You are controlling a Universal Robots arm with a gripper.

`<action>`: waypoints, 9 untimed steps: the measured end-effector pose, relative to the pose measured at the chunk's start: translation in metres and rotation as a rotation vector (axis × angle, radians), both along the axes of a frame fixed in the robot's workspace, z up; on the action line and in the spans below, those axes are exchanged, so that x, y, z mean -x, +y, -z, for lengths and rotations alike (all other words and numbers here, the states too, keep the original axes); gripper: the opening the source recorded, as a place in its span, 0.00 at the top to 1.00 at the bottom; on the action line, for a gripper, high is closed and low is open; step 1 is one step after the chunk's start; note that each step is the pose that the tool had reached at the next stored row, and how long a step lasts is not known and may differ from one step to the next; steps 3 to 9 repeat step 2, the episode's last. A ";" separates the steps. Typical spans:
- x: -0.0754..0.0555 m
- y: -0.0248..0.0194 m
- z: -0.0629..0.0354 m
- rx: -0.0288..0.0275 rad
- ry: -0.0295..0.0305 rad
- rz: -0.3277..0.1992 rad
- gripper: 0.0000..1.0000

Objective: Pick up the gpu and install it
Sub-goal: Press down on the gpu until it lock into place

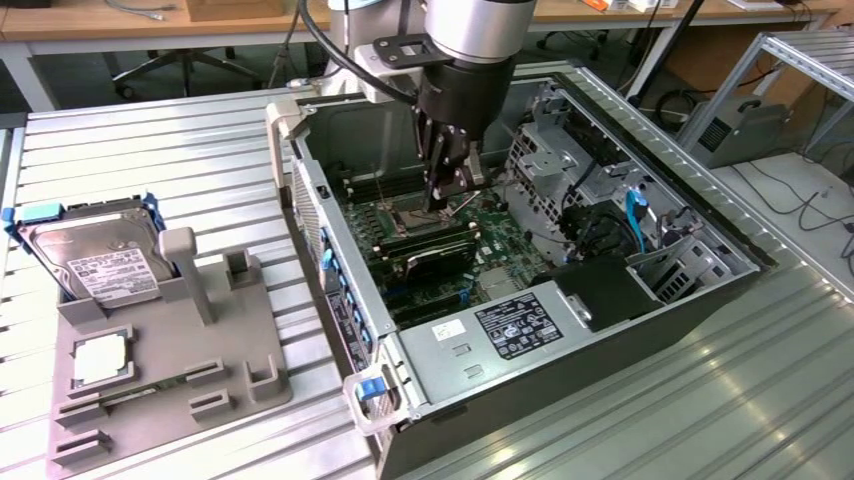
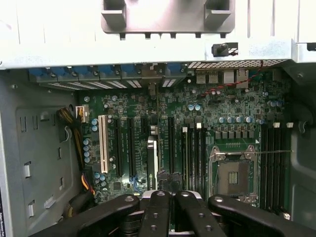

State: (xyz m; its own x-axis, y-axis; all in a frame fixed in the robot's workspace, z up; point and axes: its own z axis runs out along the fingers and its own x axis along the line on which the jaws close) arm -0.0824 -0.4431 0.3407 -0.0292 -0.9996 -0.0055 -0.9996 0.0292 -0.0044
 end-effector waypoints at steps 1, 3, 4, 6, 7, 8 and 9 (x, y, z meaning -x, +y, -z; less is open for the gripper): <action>0.000 0.0000 0.0000 0.0000 0.0000 0.000 0.89; 0.000 0.0000 0.0000 0.0000 0.0000 0.000 0.89; 0.000 0.0000 0.0000 0.0000 0.0000 0.000 0.89; 0.000 0.0000 0.0000 0.0000 0.0000 0.000 0.89; 0.000 0.0000 0.0000 0.0000 0.0000 0.000 0.89; 0.000 0.0000 0.0000 0.0000 0.0000 0.000 0.89; 0.000 0.0000 0.0000 0.0000 0.0000 0.000 0.89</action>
